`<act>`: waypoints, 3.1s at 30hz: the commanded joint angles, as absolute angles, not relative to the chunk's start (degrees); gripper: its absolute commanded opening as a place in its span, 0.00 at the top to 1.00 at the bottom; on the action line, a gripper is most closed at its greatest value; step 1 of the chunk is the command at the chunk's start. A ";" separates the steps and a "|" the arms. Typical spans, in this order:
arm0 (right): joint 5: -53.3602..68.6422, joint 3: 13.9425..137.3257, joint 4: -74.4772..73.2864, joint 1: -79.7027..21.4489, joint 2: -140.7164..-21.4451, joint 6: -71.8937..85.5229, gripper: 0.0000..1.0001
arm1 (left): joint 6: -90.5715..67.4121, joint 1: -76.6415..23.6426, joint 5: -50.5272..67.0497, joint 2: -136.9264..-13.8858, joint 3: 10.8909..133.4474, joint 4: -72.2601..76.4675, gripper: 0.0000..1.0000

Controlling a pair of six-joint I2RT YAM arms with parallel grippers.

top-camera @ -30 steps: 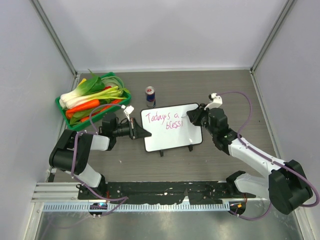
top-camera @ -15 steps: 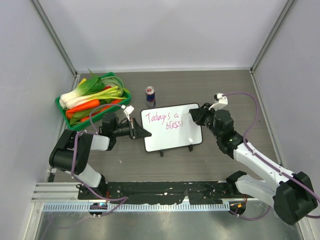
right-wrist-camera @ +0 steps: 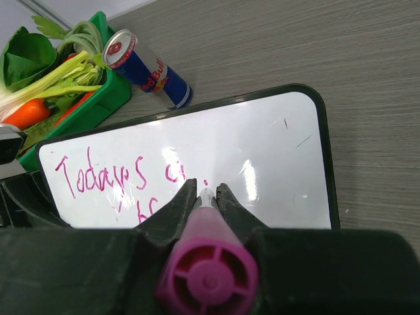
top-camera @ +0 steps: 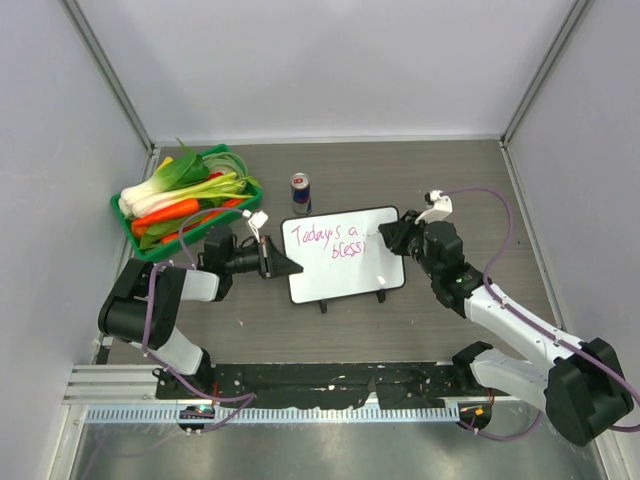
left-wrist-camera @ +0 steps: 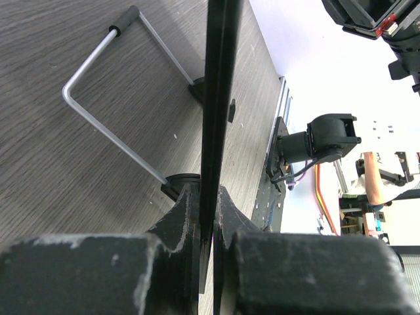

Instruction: Write a sentence on the whiteboard

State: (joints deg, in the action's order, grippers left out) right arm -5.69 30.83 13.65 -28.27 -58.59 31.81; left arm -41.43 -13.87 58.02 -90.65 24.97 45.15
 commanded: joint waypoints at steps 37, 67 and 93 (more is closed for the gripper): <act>-3.25 25.75 13.10 -27.95 -57.48 30.50 0.99 | -39.90 -14.06 54.23 -91.85 25.23 41.40 1.00; -7.82 31.99 12.92 -28.04 -61.26 30.15 0.99 | -39.90 -14.06 54.23 -91.76 25.23 41.40 1.00; -8.53 28.65 9.93 -28.12 -58.89 29.71 0.99 | -39.90 -14.06 54.23 -91.93 25.31 41.40 1.00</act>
